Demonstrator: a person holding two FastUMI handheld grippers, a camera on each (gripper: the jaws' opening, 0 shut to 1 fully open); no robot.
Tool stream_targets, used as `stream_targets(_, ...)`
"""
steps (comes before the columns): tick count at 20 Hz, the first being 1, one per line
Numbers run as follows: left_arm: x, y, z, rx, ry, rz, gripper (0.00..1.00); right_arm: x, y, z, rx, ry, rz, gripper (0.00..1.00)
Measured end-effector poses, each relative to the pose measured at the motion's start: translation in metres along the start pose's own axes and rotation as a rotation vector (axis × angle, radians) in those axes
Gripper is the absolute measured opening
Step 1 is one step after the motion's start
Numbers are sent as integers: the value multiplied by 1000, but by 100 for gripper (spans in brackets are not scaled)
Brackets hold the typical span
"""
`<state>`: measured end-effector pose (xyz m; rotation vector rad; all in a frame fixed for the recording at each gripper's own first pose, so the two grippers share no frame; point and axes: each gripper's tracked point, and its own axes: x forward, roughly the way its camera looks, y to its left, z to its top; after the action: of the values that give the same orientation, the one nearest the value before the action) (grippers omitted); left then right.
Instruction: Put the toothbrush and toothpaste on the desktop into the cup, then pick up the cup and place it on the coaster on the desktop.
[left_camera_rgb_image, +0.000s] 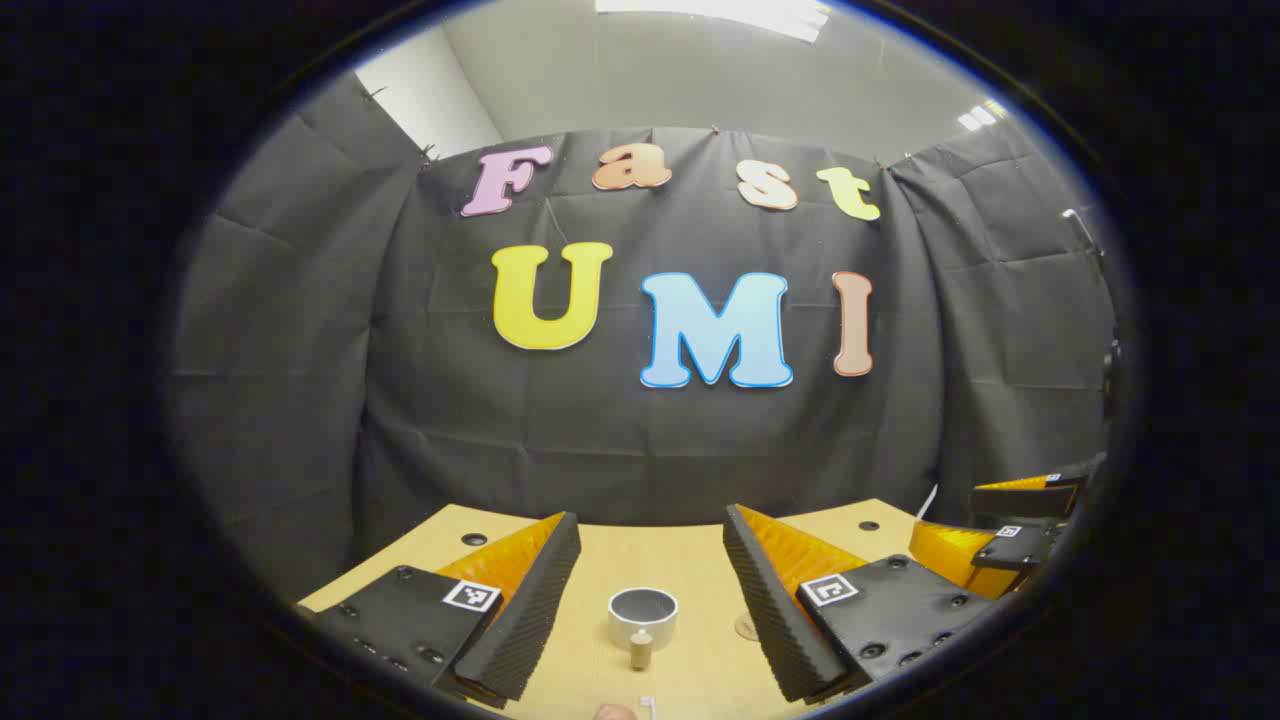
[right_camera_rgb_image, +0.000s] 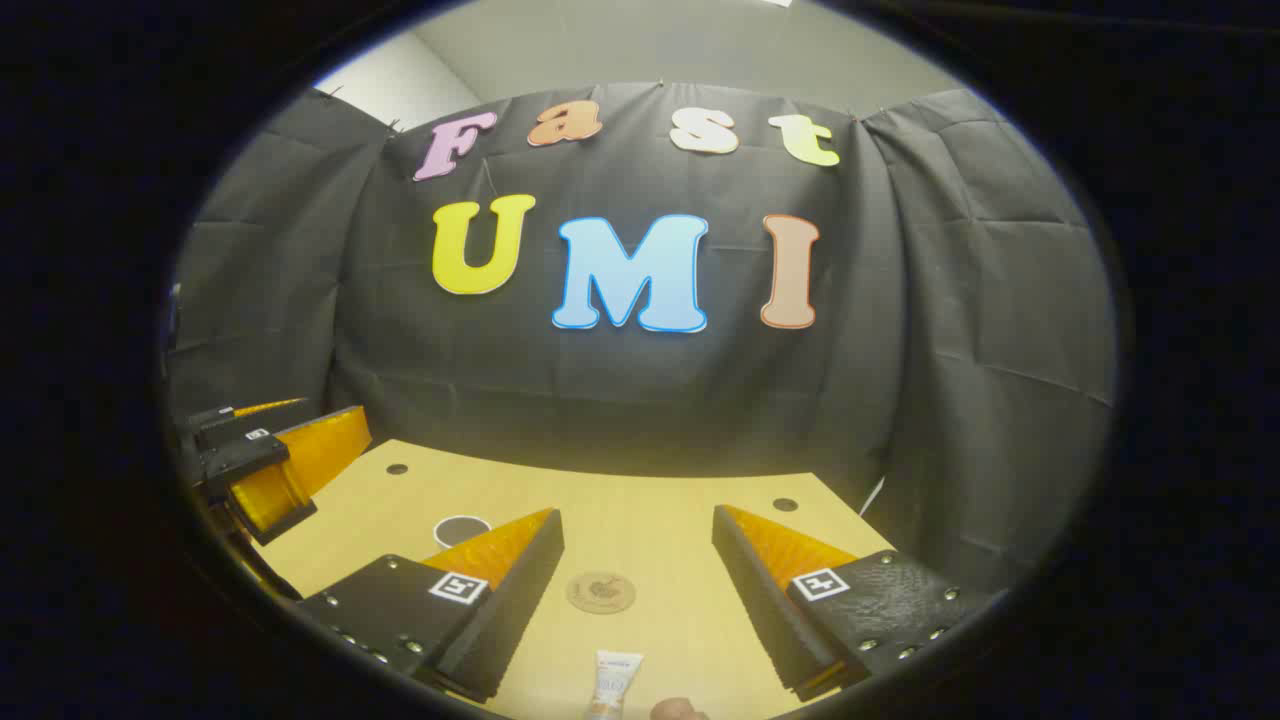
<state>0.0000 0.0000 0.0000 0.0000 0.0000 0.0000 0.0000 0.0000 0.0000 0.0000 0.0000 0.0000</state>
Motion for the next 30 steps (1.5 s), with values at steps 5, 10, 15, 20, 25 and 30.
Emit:
stream_targets(5, 1, 1, -2, -5, 13, 3, 100, 1, 4, 0, -2, 6, 13, 96)
stream_targets(10, 0, 2, -6, -22, 26, 10, 100, -1, 4, -1, 0, 5, 9, 95)
stream_targets(15, -2, 4, -13, -31, 41, 23, 93, -1, 4, -6, 12, 17, 6, 96)
stream_targets(20, -3, -2, -30, -29, 98, 5, 93, 0, 6, -18, 17, 63, 14, 95)
stream_targets(25, -4, -5, -48, -39, 160, -5, 93, 0, 9, -35, 28, 128, 30, 95)
stream_targets(30, -10, -16, -93, -59, 302, -42, 93, 2, 17, -67, 72, 250, 68, 95)
